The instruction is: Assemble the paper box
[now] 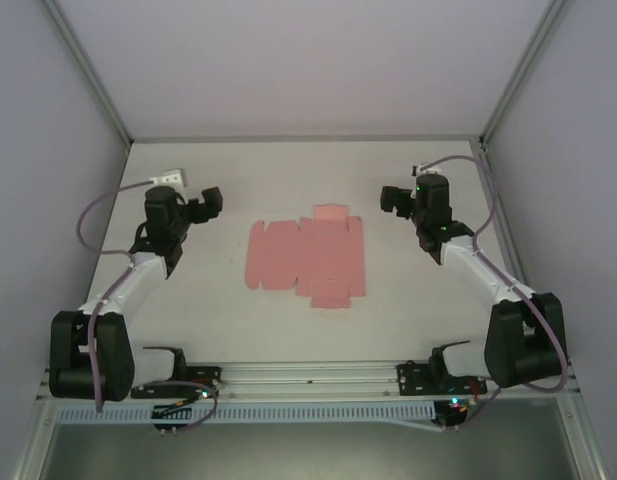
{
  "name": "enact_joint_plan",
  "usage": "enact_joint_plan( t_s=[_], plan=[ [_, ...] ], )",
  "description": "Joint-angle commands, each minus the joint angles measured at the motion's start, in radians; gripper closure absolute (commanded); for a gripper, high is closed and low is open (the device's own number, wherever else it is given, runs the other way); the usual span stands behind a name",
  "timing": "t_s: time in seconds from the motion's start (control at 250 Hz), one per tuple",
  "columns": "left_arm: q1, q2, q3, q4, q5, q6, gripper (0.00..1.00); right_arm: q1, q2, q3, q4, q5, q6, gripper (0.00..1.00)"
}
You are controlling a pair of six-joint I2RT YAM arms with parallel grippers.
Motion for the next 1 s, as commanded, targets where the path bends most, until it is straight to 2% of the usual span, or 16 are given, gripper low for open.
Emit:
enact_joint_plan(
  t_s=[0.0, 0.108, 0.188, 0.248, 0.287, 0.431, 0.571, 0.791, 0.998],
  plan=[
    [-0.055, 0.001, 0.052, -0.265, 0.089, -0.129, 0.0, 0.065, 0.03, 0.039, -0.225, -0.106, 0.129, 0.07],
    [-0.069, 0.005, 0.051, -0.324, 0.188, -0.194, 0.0, 0.144, 0.073, 0.063, -0.252, -0.156, 0.181, 0.1],
    [-0.072, -0.01, 0.025, -0.336, 0.254, -0.227, 0.0, 0.176, 0.12, 0.087, -0.271, -0.219, 0.192, 0.19],
    [-0.08, -0.021, 0.004, -0.346, 0.264, -0.256, 0.0, 0.197, 0.157, 0.103, -0.264, -0.249, 0.201, 0.26],
    [-0.087, -0.023, -0.011, -0.346, 0.277, -0.264, 0.0, 0.211, 0.181, 0.111, -0.251, -0.263, 0.191, 0.27],
    [-0.107, -0.005, -0.025, -0.37, 0.292, -0.276, 0.0, 0.22, 0.294, 0.174, -0.269, -0.242, 0.194, 0.39],
    [-0.129, 0.038, -0.025, -0.369, 0.321, -0.289, 0.0, 0.221, 0.398, 0.208, -0.231, -0.312, 0.207, 0.44],
    [-0.163, 0.104, -0.019, -0.387, 0.323, -0.295, 0.0, 0.214, 0.523, 0.249, -0.271, -0.208, 0.216, 0.5],
    [-0.19, 0.142, -0.038, -0.39, 0.339, -0.313, 0.0, 0.181, 0.543, 0.154, -0.251, -0.188, 0.249, 0.57]
  ],
)
